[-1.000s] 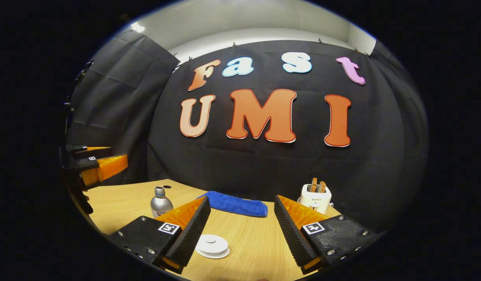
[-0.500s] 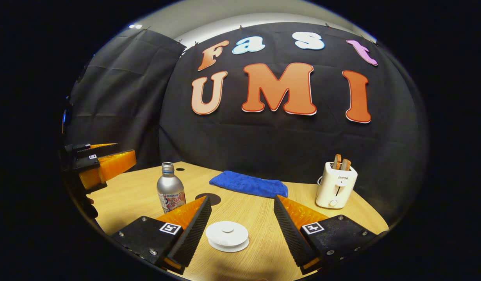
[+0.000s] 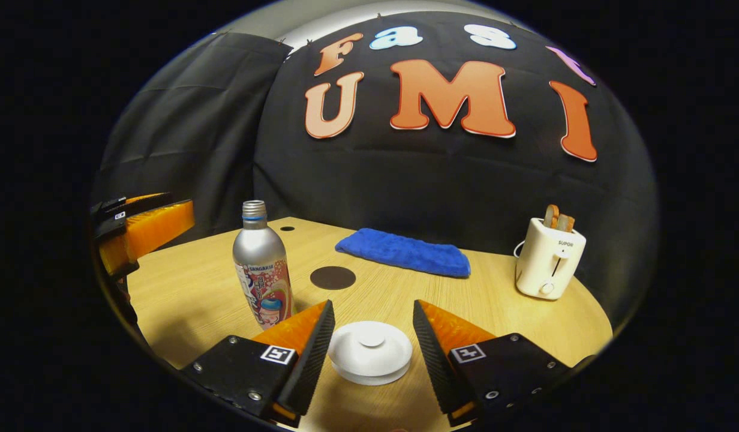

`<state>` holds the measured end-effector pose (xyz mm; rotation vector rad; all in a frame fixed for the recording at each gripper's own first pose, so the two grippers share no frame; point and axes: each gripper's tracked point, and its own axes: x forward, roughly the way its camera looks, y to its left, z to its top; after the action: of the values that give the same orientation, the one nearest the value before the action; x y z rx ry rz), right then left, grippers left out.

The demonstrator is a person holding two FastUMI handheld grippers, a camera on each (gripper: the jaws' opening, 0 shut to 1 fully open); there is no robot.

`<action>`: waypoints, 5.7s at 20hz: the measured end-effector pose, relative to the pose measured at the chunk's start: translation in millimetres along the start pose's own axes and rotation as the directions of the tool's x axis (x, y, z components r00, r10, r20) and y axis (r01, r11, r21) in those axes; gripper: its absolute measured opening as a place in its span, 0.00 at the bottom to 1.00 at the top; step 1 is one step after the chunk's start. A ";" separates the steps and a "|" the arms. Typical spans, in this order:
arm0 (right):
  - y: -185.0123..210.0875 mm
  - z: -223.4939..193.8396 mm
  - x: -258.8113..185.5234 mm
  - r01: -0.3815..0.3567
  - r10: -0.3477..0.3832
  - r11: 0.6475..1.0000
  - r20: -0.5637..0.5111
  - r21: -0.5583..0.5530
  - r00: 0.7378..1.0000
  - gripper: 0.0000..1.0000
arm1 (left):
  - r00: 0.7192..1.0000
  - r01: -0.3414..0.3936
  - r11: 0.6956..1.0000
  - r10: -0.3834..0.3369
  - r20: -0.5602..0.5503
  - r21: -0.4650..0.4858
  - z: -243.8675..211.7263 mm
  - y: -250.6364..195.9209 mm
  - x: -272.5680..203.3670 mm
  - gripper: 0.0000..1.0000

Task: Open the teacup lid with one hand, grasp the water bottle and pour water into the teacup with the other hand; after pouring, place the water bottle on the coaster and then close the teacup lid.

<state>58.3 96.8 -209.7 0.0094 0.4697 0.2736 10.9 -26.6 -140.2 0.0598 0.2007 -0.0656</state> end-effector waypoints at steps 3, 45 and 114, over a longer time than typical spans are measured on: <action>6.1 -7.7 6.5 -0.018 0.018 1.000 -0.024 0.009 1.000 0.70 | 1.000 -0.004 1.000 0.004 -0.024 -0.008 -9.5 1.5 3.4 0.98; -76.2 45.6 -55.6 0.136 -0.142 0.989 0.124 0.060 0.982 0.22 | 0.939 0.163 0.972 -0.205 -0.277 -0.167 -108.5 -85.5 51.3 0.97; -157.1 38.0 -142.9 0.296 -0.294 0.955 0.215 0.022 0.931 0.22 | 0.985 -0.109 -0.295 -0.159 0.063 0.949 10.0 -88.7 74.8 0.84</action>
<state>-6.4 -90.0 -123.4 -0.0419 0.2477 -0.0222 79.7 -120.0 -150.1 1.9078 -0.1166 -0.2904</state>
